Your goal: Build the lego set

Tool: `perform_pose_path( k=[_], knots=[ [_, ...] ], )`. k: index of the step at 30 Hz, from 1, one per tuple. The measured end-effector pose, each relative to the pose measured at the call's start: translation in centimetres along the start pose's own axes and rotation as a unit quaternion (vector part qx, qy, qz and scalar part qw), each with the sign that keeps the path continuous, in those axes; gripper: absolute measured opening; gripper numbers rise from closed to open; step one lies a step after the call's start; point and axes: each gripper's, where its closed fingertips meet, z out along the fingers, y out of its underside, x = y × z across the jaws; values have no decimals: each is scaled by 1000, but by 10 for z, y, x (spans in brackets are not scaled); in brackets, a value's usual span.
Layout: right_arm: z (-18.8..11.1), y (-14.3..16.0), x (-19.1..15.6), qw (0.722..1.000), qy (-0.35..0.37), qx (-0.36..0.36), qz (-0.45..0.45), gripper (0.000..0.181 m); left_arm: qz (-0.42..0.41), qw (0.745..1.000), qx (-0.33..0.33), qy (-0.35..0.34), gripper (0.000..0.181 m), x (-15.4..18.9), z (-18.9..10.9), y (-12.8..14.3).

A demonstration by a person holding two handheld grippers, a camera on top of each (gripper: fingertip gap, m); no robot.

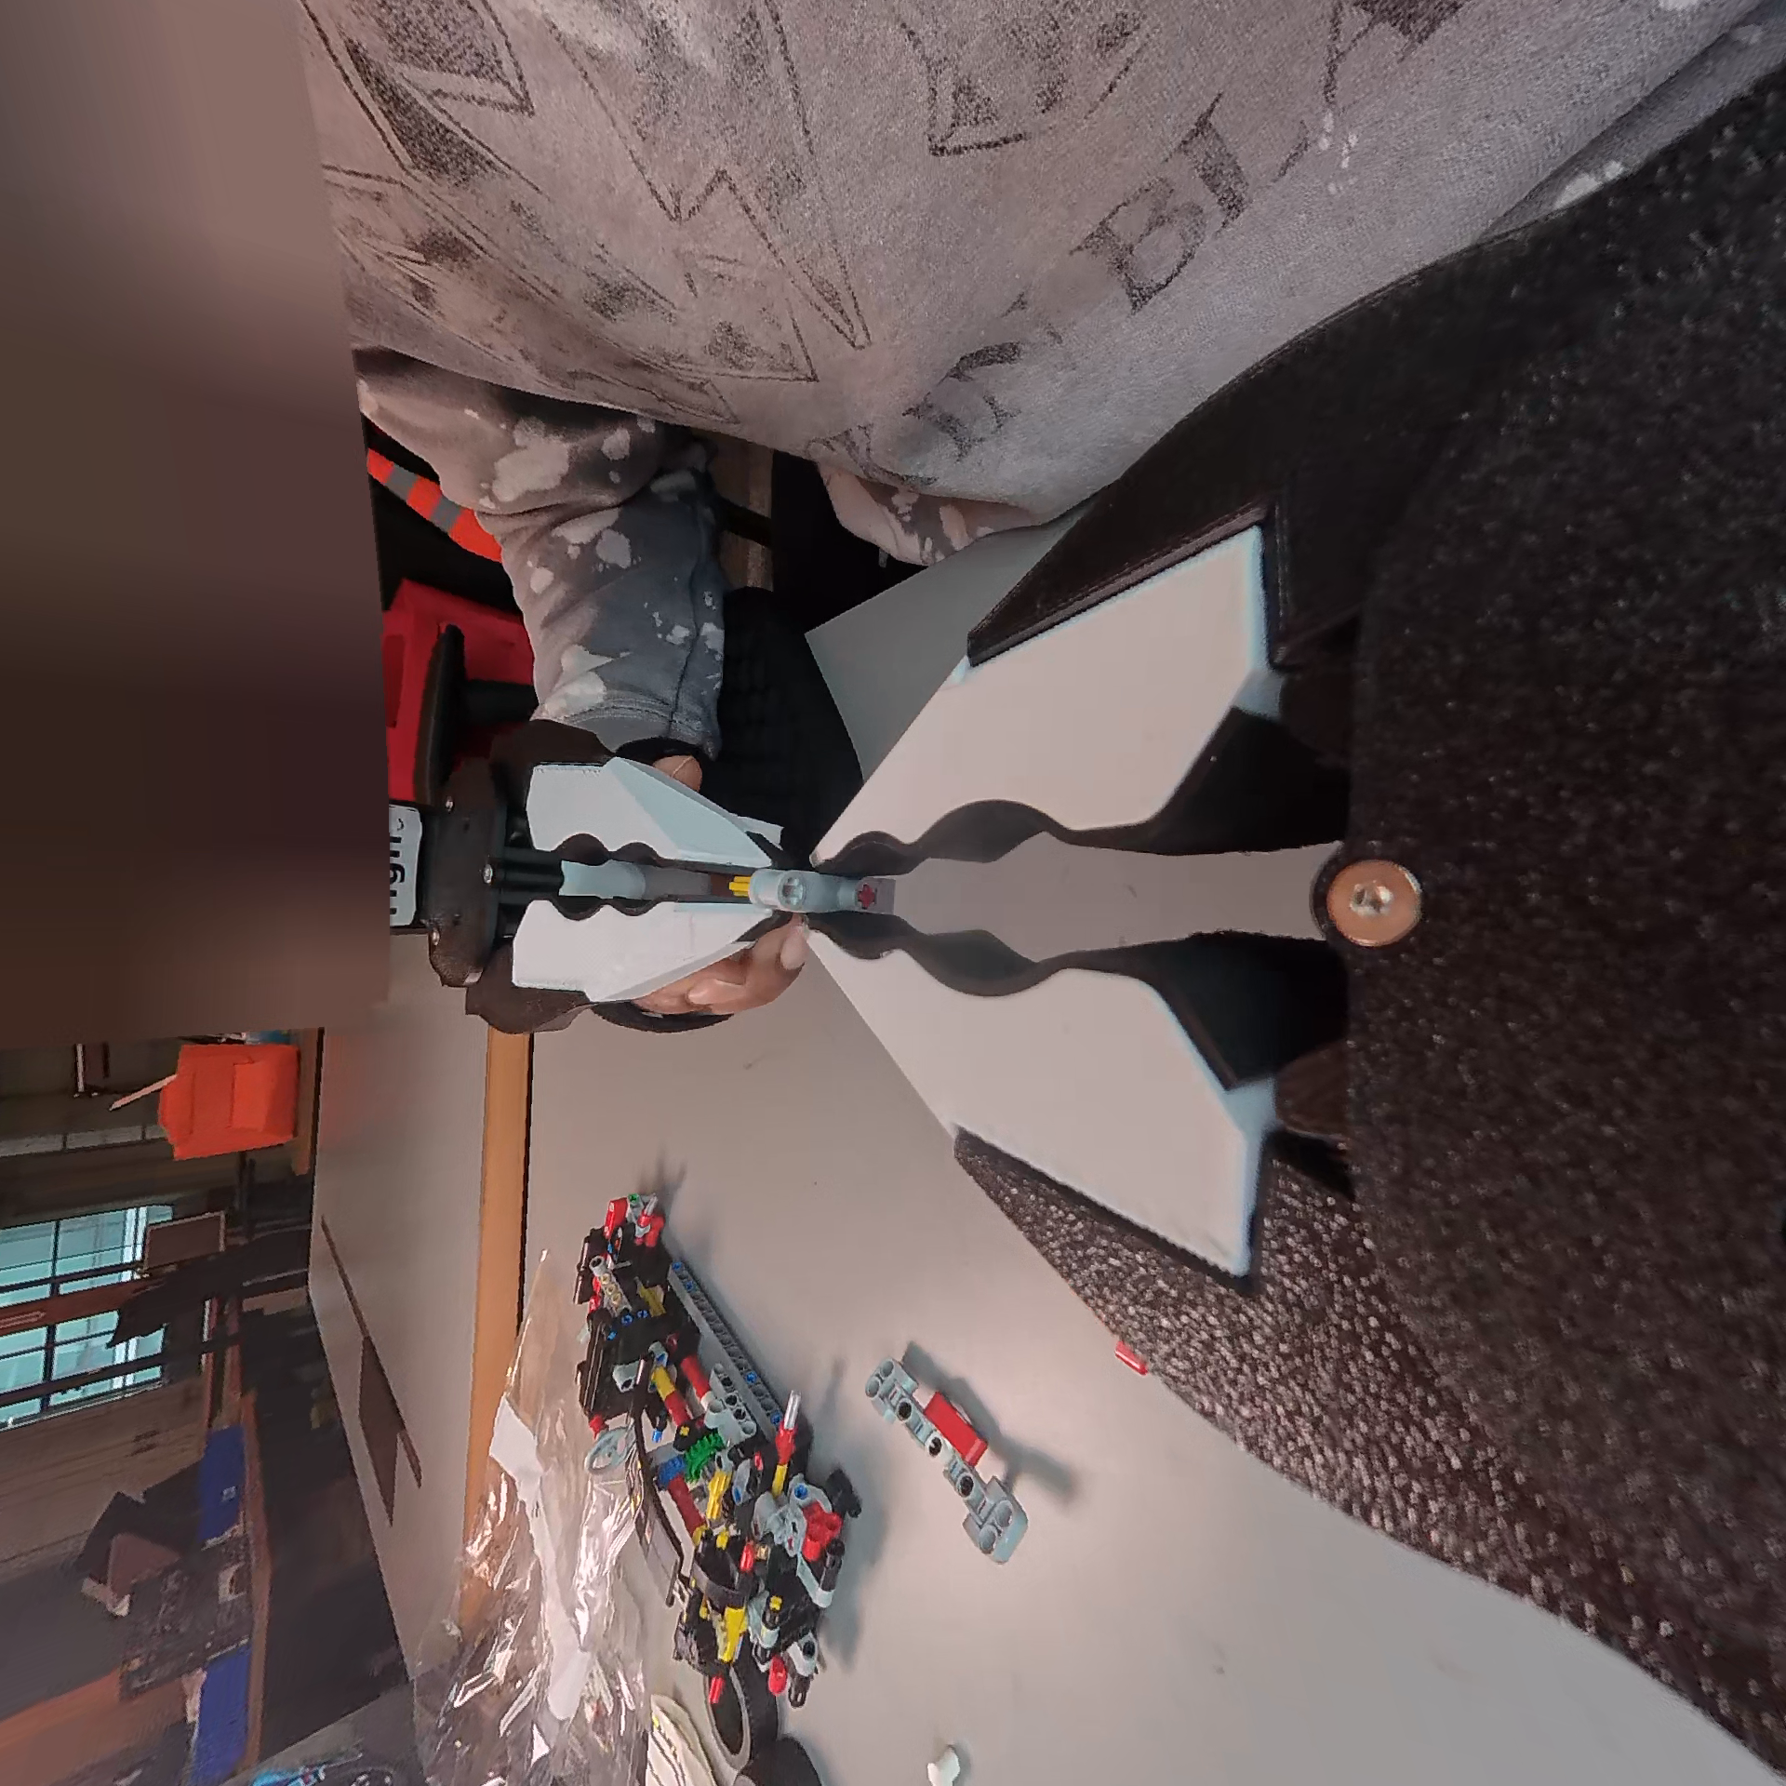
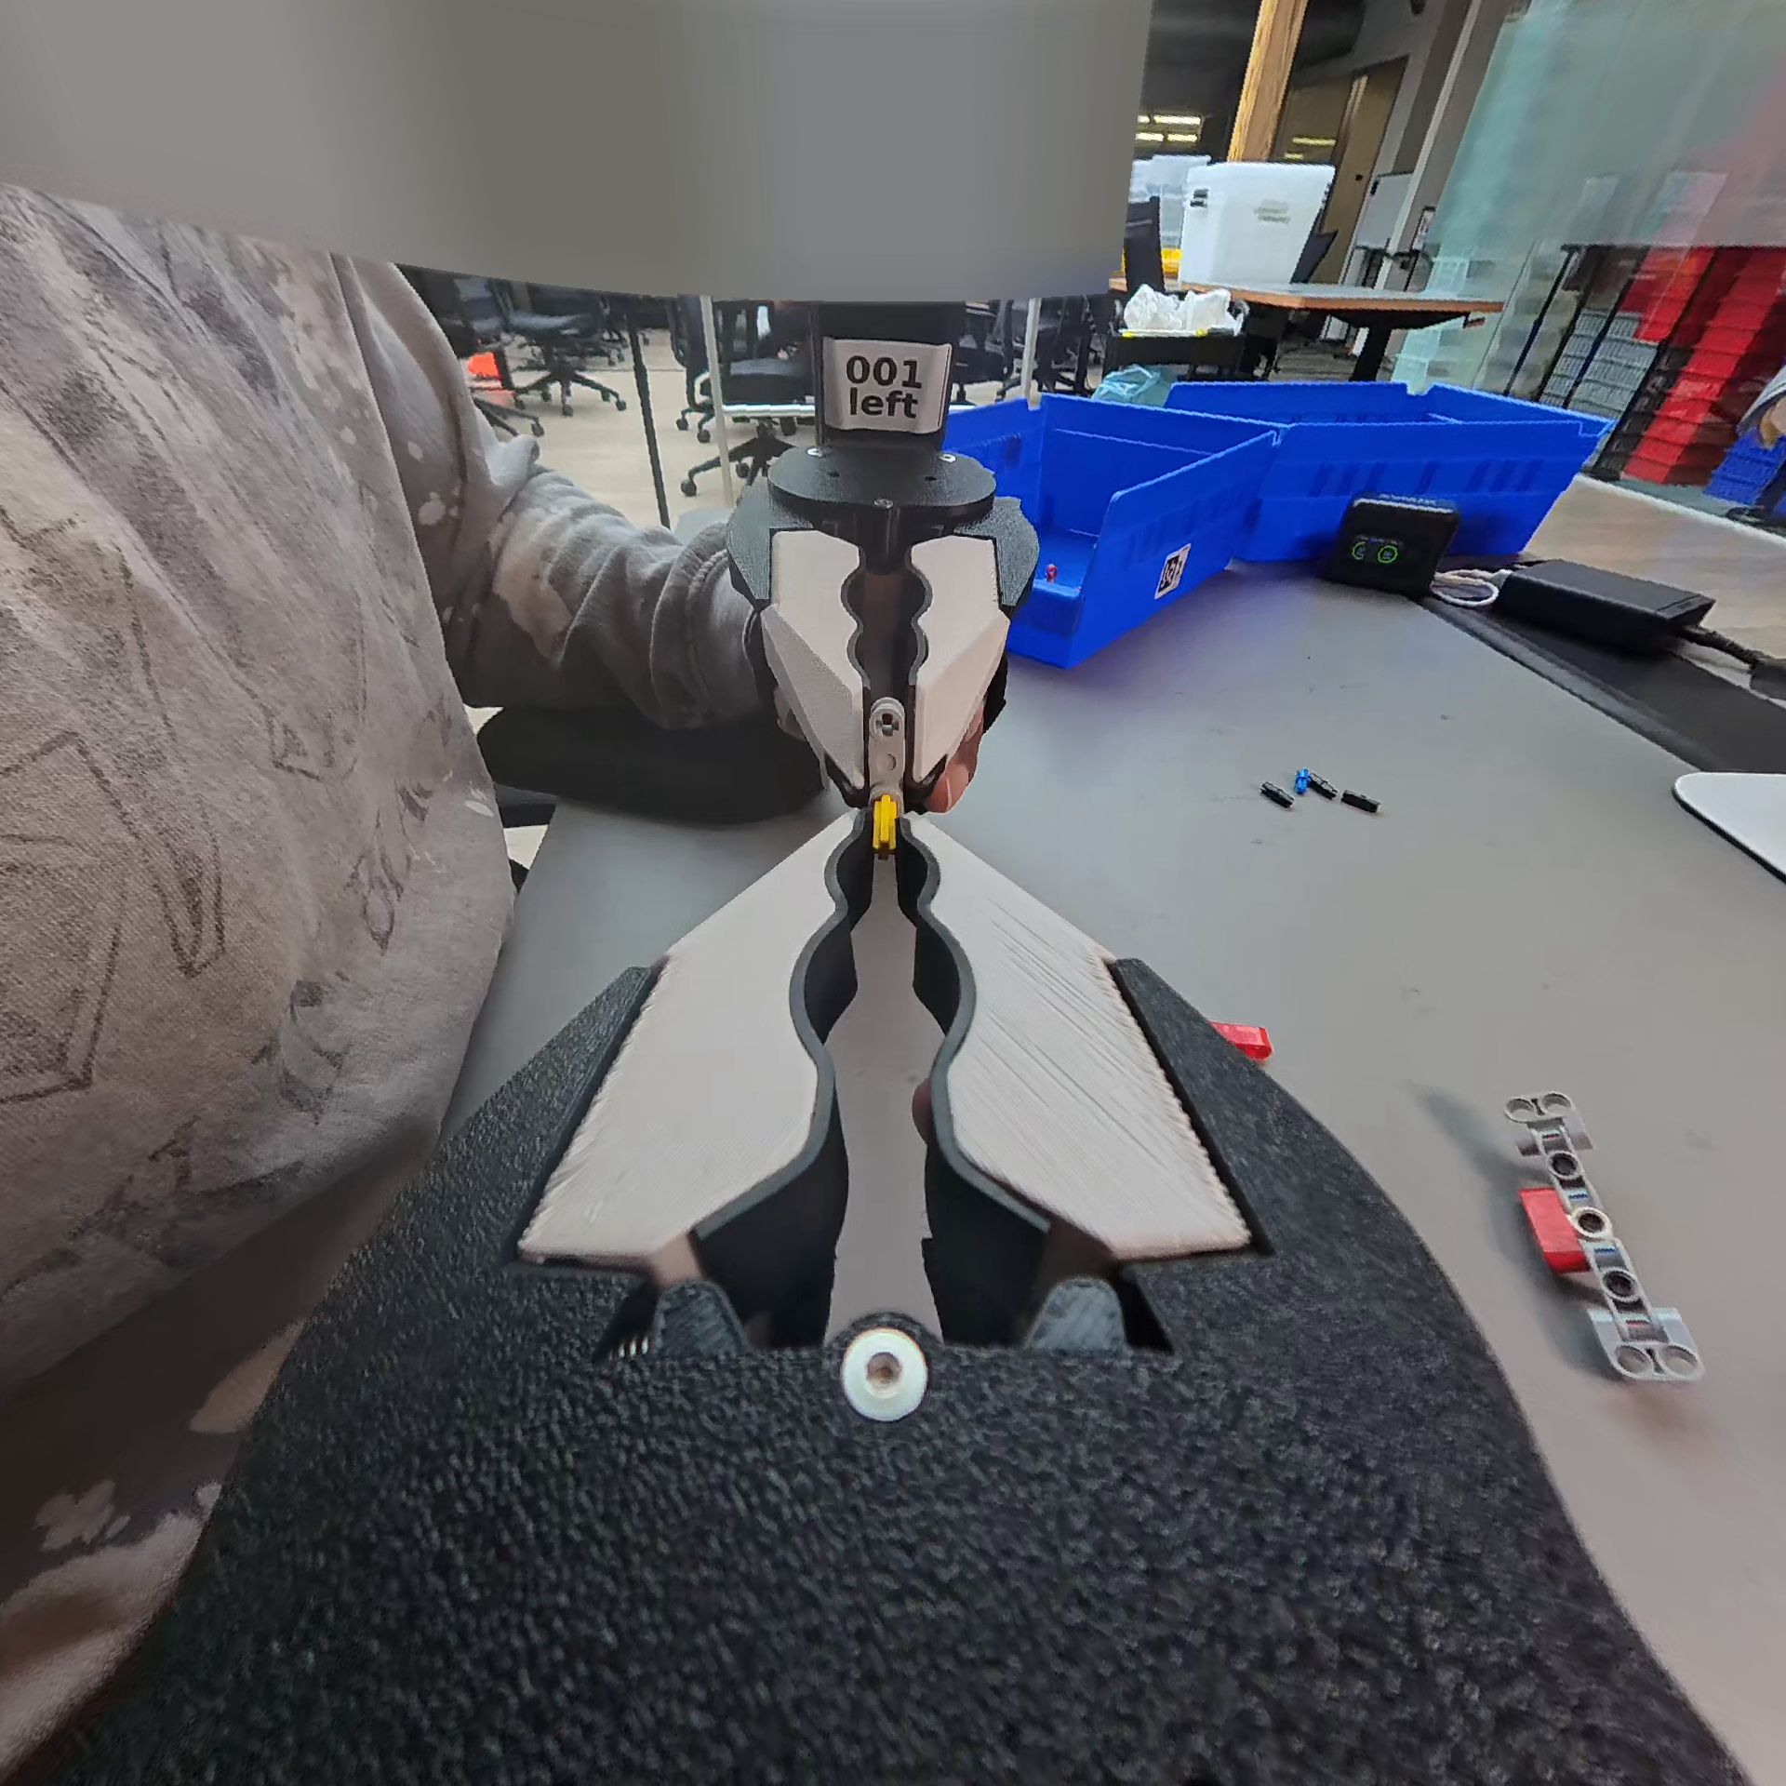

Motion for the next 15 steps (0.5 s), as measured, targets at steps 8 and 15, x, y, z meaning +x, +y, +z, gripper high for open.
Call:
perform_pose_path(
  k=[8,15],
  knots=[
    [-3,-9,-4,999,-6,36,15,1,11,1000,18,2,5,5,-1,-10],
    [1,-13,-9,998,-13,54,23,1,19,999,31,7,5,10,0,-16]
  ],
)
